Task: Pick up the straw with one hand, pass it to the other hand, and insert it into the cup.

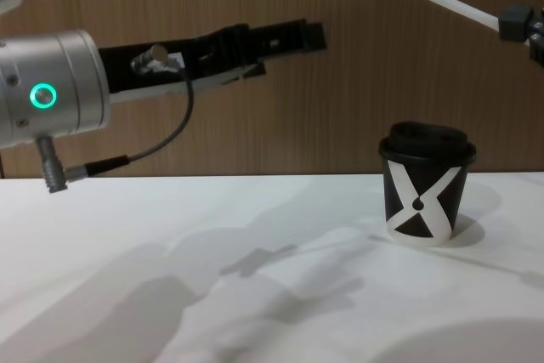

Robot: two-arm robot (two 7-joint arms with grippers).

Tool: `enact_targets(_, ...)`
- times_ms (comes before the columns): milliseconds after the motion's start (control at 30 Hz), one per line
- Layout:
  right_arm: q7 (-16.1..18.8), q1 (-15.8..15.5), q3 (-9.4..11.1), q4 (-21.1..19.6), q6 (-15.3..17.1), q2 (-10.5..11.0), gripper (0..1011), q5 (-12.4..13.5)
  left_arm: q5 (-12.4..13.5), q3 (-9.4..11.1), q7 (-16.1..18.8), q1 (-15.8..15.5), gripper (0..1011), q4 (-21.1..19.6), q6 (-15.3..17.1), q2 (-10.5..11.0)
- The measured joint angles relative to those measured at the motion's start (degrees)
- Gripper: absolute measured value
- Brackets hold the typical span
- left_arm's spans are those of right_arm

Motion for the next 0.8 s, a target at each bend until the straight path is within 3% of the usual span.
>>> enact_targets(800, 0.00, 0.00, 0.00, 0.00, 0.00, 0.00, 0, 0.00, -1.66, 2.70, 2.13, -1.88, 1003, 0.46, -0.40, -3.67)
